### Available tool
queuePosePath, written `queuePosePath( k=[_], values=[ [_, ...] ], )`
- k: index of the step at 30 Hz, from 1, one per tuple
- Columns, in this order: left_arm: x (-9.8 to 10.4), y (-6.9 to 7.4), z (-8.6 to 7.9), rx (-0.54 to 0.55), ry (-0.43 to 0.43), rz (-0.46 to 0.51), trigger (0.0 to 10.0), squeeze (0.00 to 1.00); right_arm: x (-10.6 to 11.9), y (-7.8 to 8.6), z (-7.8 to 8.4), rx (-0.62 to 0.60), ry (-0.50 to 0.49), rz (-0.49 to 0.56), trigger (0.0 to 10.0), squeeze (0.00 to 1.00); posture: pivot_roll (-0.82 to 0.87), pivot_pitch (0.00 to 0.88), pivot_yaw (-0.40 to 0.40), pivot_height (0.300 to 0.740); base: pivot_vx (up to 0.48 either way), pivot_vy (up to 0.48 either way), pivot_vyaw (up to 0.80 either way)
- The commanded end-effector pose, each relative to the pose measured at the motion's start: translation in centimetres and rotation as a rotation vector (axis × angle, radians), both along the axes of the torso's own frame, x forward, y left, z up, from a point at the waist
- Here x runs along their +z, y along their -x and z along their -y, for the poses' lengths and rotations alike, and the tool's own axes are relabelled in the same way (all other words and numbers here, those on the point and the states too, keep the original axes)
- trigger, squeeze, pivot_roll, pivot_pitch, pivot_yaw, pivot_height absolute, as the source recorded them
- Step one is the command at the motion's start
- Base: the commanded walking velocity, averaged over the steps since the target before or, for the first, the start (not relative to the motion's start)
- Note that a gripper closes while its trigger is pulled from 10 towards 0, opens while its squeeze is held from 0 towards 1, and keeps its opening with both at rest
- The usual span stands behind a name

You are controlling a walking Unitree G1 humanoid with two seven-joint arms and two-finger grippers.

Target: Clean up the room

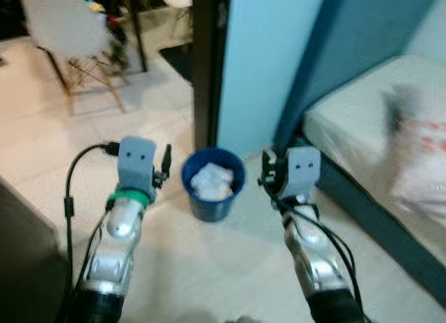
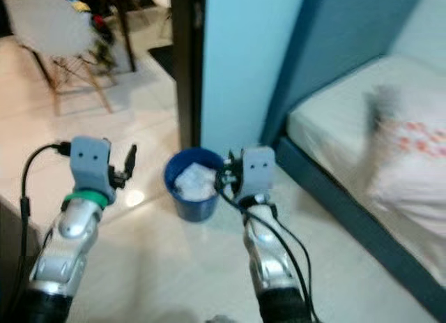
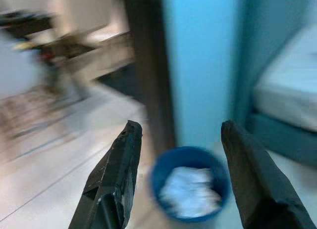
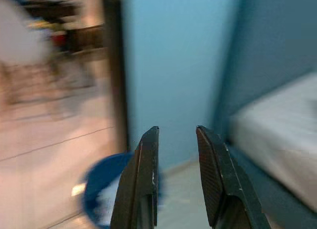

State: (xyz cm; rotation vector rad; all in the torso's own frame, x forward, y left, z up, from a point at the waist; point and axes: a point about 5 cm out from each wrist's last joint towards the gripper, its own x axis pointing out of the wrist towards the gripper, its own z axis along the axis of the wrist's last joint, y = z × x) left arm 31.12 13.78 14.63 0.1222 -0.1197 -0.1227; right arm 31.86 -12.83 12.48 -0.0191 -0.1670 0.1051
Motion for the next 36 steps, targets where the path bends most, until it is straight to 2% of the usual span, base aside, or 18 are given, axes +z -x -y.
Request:
queuePosePath(
  k=[1, 9, 12, 14, 17, 18, 21, 22, 24, 25, 27, 28, 30, 31, 32, 35, 36],
  values=[
    [0.2, -0.1, 0.1, -0.01, 0.012, -0.009, 10.0, 0.0, -0.6, 0.2, -0.1, -0.002, -0.008, -0.021, 10.0, 0.0, -0.01, 0.041, 0.037, 0.74, 0.0, 0.0, -0.8],
    [0.1, -0.2, 0.3, -0.03, 0.039, -0.048, 10.0, 0.0, -0.6, 0.1, -0.1, 0.002, -0.006, -0.019, 10.0, 0.0, -0.01, 0.04, 0.035, 0.74, 0.0, 0.0, -0.8],
    [-0.8, -0.3, -0.1, -0.026, -0.011, -0.06, 10.0, 0.0, -0.8, 0.1, -0.2, 0.008, 0.0, -0.024, 10.0, 0.0, -0.01, 0.034, 0.038, 0.74, 0.0, 0.0, -0.8],
    [-0.8, -0.3, -0.1, -0.026, -0.011, -0.06, 10.0, 0.0, -0.8, 0.1, -0.2, 0.008, 0.0, -0.024, 10.0, 0.0, -0.01, 0.034, 0.038, 0.74, 0.0, 0.0, -0.8],
    [-3.4, -0.2, -0.9, -0.017, -0.082, -0.133, 10.0, 0.0, -1.7, 0.2, -0.6, 0.038, 0.043, -0.053, 10.0, 0.0, 0.0, 0.025, 0.037, 0.74, 0.0, 0.0, -0.8],
    [-3.4, -0.2, -0.9, -0.017, -0.082, -0.133, 10.0, 0.0, -1.7, 0.2, -0.6, 0.038, 0.043, -0.053, 10.0, 0.0, 0.0, 0.025, 0.037, 0.74, 0.0, 0.0, -0.8],
    [-7.5, 0.7, -2.4, 0.006, -0.209, -0.248, 10.0, 0.0, -4.3, 0.2, -0.2, 0.067, 0.093, -0.159, 10.0, 0.0, 0.0, 0.012, 0.033, 0.74, 0.0, 0.0, -0.8],
    [-7.5, 0.7, -2.4, 0.006, -0.209, -0.248, 10.0, 0.0, -4.3, 0.2, -0.2, 0.067, 0.093, -0.159, 10.0, 0.0, 0.0, 0.012, 0.033, 0.74, 0.0, 0.0, -0.8],
    [-10.6, 1.9, -3.6, 0.031, -0.276, -0.357, 10.0, 0.0, -6.9, 0.6, 0.9, 0.06, 0.139, -0.275, 10.0, 0.0, 0.02, 0.001, 0.021, 0.74, 0.0, 0.0, -0.8],
    [-10.6, 1.9, -3.6, 0.031, -0.276, -0.357, 10.0, 0.0, -6.9, 0.6, 0.9, 0.06, 0.139, -0.275, 10.0, 0.0, 0.02, 0.001, 0.021, 0.74, 0.0, 0.0, -0.8],
    [-12.6, 3.2, -4.4, 0.055, -0.319, -0.435, 10.0, 0.0, -8.8, 1.4, 1.7, 0.055, 0.169, -0.361, 10.0, 0.0, 0.03, 0.0, 0.017, 0.74, 0.0, 0.0, -0.8],
    [-12.6, 3.2, -4.4, 0.055, -0.319, -0.435, 10.0, 0.0, -8.8, 1.4, 1.7, 0.055, 0.169, -0.361, 10.0, 0.0, 0.03, 0.0, 0.017, 0.74, 0.0, 0.0, -0.8],
    [-14.8, 4.8, -5.6, 0.103, -0.313, -0.534, 10.0, 0.0, -10.7, 2.7, 2.0, 0.066, 0.188, -0.443, 10.0, 0.0, 0.02, 0.0, 0.011, 0.74, 0.0, 0.0, -0.8],
    [-14.8, 4.8, -5.6, 0.103, -0.313, -0.534, 10.0, 0.0, -10.7, 2.7, 2.0, 0.066, 0.188, -0.443, 10.0, 0.0, 0.02, 0.0, 0.011, 0.74, 0.0, 0.0, -0.8],
    [-15.7, 5.5, -6.0, 0.114, -0.317, -0.571, 10.0, 0.0, -11.9, 3.6, 1.9, 0.092, 0.195, -0.498, 10.0, 0.0, 0.02, 0.0, 0.011, 0.74, 0.0, 0.0, -0.8],
    [-16.2, 5.9, -6.2, 0.118, -0.319, -0.592, 10.0, 0.0, -12.7, 4.3, 1.7, 0.113, 0.203, -0.534, 10.0, 0.0, 0.03, 0.0, 0.01, 0.74, 0.0, 0.0, -0.8],
    [-16.4, 6.0, -6.3, 0.124, -0.32, -0.589, 10.0, 0.0, -13.8, 5.2, 1.4, 0.127, 0.208, -0.575, 10.0, 0.0, 0.03, 0.0, 0.008, 0.74, 0.0, 0.0, -0.8]
  ],
)
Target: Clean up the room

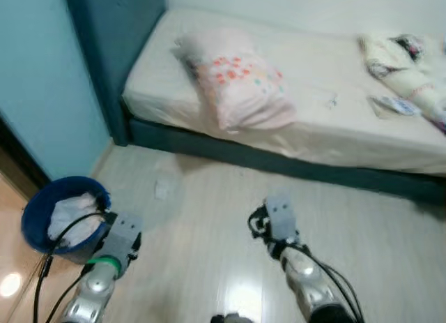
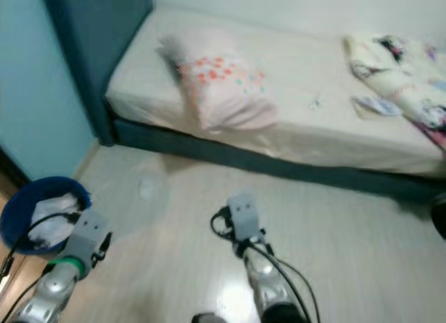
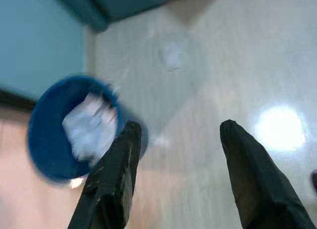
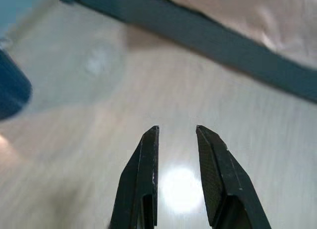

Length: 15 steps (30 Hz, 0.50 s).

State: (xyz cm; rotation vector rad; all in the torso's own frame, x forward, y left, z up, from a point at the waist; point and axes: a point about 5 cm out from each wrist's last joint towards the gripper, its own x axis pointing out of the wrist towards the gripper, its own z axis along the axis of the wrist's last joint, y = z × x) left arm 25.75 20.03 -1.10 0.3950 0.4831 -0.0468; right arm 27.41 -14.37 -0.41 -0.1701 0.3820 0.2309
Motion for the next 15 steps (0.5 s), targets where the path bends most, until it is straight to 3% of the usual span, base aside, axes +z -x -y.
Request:
queuePosePath(
  k=[1, 7, 15],
  values=[
    [-0.65, 0.59, -0.08, -0.003, -0.011, -0.014, 10.0, 0.0, -0.92, 0.77, -0.18, 0.018, 0.014, -0.036, 10.0, 0.0, 0.03, 0.0, 0.008, 0.74, 0.0, 0.0, -0.8],
    [-0.72, 0.4, 0.1, -0.006, -0.015, 0.001, 10.0, 0.0, -1.54, 1.33, -0.5, 0.014, 0.011, -0.045, 10.0, 0.0, 0.03, 0.0, 0.012, 0.74, 0.0, 0.0, -0.8],
    [-0.5, -0.1, 0.06, 0.0, -0.008, 0.019, 10.0, 0.0, -1.12, 0.84, -0.96, 0.014, -0.007, -0.02, 10.0, 0.0, 0.03, 0.0, 0.009, 0.74, 0.0, 0.0, -0.8]
  ],
)
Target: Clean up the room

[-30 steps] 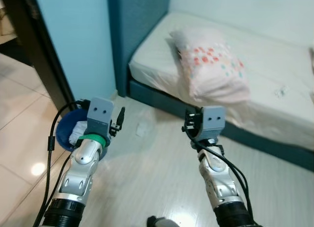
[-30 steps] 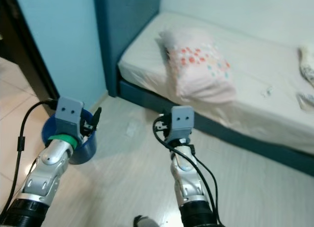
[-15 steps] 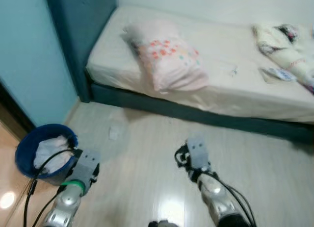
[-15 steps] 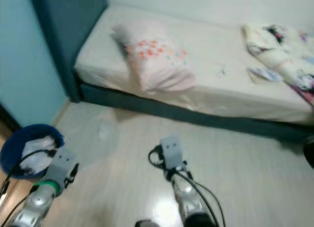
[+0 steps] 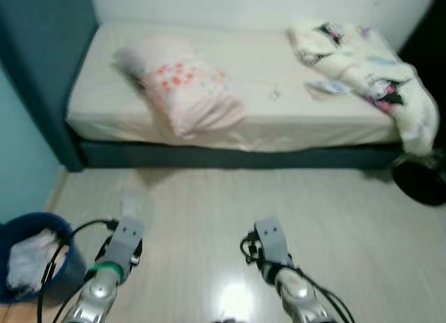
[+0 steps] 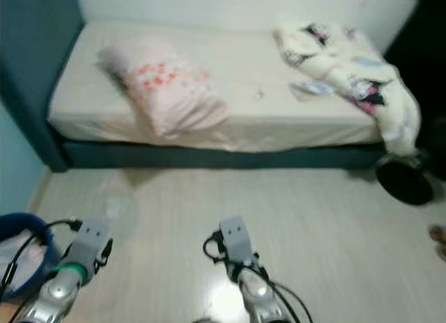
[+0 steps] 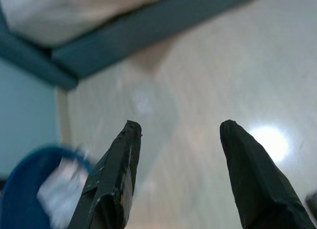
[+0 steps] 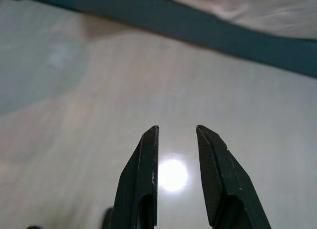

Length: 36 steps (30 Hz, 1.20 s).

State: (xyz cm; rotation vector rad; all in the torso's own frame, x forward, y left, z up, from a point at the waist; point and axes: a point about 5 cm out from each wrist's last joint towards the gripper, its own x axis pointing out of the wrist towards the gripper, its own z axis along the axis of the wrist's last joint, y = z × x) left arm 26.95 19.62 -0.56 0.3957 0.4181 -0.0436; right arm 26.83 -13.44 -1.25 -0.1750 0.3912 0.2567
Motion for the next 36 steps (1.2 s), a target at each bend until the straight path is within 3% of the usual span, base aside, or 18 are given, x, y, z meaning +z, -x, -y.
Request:
queuePosePath(
  k=[1, 25, 36],
  values=[
    [-1.0, 1.0, -0.3, 0.01, -0.008, -0.043, 10.0, 0.0, -0.1, 0.1, 0.0, -0.011, -0.009, -0.004, 10.0, 0.0, 0.03, 0.0, 0.009, 0.74, 0.0, 0.0, -0.8],
    [0.0, -0.4, 0.7, -0.008, 0.027, 0.024, 10.0, 0.0, 0.2, -0.4, 0.8, -0.05, -0.003, 0.024, 10.0, 0.0, 0.02, 0.0, 0.013, 0.74, 0.0, 0.0, -0.8],
    [0.0, -0.4, 0.8, -0.015, 0.031, 0.03, 10.0, 0.0, 0.2, -0.4, 0.8, -0.055, -0.005, 0.032, 10.0, 0.0, 0.02, 0.0, 0.015, 0.74, 0.0, 0.0, -0.8]
  ],
)
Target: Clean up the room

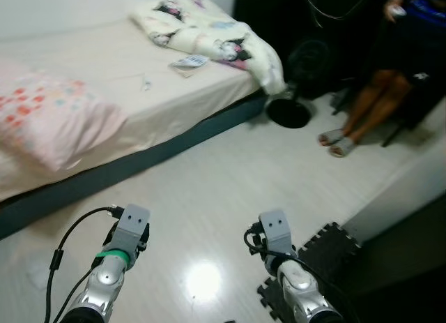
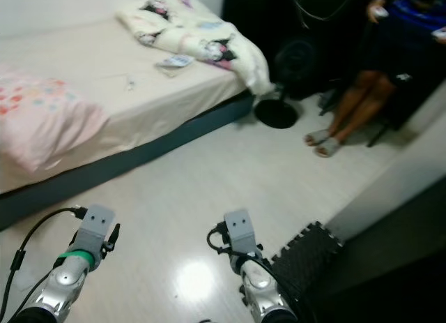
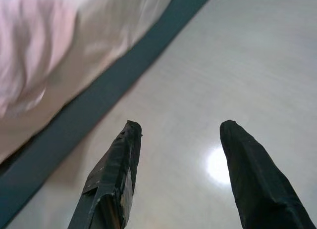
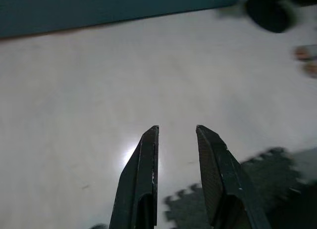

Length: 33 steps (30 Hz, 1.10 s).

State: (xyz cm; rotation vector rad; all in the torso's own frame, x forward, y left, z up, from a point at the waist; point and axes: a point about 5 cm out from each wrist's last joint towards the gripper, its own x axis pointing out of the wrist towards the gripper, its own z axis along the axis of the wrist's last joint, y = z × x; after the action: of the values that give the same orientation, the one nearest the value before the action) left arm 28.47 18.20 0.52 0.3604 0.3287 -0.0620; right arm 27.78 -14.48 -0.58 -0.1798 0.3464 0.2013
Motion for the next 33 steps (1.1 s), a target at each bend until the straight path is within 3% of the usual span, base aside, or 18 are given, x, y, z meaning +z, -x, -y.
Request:
queuePosePath(
  k=[1, 7, 33],
  values=[
    [-1.13, 1.12, -0.59, 0.011, -0.012, -0.053, 10.0, 0.0, -0.49, 0.52, -0.28, -0.005, -0.015, -0.017, 10.0, 0.0, 0.02, 0.0, 0.015, 0.74, 0.0, 0.0, -0.8],
    [-1.04, 1.11, -0.44, -0.003, -0.011, -0.039, 10.0, 0.0, -0.33, 0.41, -0.31, -0.009, -0.018, -0.005, 10.0, 0.0, 0.02, 0.0, 0.016, 0.74, 0.34, 0.0, -0.77],
    [-0.88, 0.85, -0.25, -0.015, -0.011, -0.032, 10.0, 0.0, 0.0, 0.22, -0.32, -0.013, -0.019, 0.027, 10.0, 0.0, 0.02, 0.0, 0.019, 0.74, 0.458, 0.0, 0.0]
  ],
)
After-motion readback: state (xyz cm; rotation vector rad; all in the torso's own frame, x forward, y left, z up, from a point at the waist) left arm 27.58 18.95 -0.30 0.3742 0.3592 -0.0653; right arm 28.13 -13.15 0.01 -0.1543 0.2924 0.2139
